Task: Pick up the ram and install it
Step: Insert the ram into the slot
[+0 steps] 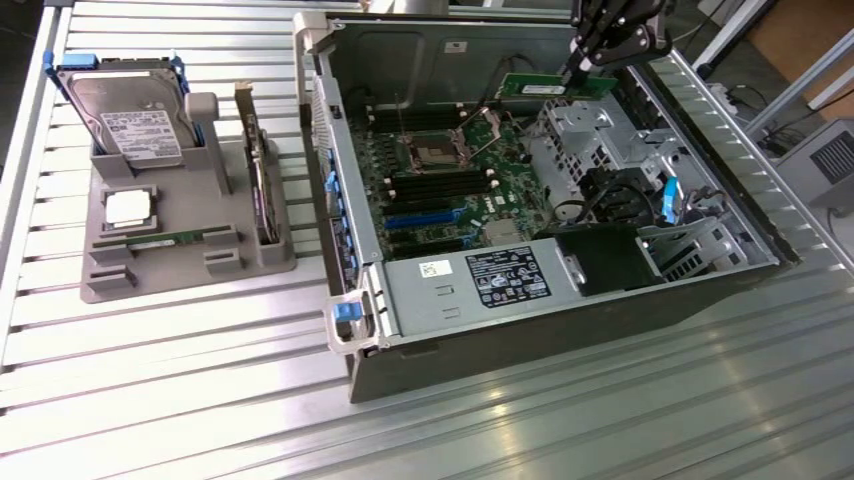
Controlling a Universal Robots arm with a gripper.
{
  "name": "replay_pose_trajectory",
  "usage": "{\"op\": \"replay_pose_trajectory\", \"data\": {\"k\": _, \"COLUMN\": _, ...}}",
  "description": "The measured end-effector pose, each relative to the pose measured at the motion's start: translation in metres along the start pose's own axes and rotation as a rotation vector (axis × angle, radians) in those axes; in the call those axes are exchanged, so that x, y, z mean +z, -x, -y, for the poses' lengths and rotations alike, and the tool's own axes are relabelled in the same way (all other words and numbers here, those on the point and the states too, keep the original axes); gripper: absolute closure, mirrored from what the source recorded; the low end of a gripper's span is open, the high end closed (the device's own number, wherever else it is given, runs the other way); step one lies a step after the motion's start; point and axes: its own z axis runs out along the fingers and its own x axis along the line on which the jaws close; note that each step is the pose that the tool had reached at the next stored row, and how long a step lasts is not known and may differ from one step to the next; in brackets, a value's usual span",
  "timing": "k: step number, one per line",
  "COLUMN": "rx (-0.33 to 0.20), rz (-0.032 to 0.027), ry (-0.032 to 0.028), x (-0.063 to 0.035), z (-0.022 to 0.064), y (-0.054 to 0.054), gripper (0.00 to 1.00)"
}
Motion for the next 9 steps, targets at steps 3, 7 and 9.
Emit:
{"op": "replay_pose_trajectory", "data": {"k": 3, "rx": 0.000, "rz": 0.0003, "ry": 0.0000, "x": 0.0011, "z": -0.0022, "y": -0.0001, "gripper": 0.88}}
{"op": "replay_pose_trajectory", "data": {"k": 7, "rx": 0.000, "rz": 0.0001, "ry": 0.0000, "x": 0.0066, "z": -0.0060, "y": -0.0008, "gripper": 0.88}}
{"op": "replay_pose_trajectory", "data": {"k": 9, "rx": 0.000, "rz": 0.0000, "ry": 0.0000, "x": 0.0094, "z": -0.0068, "y": -0.0012, "gripper": 0.88}}
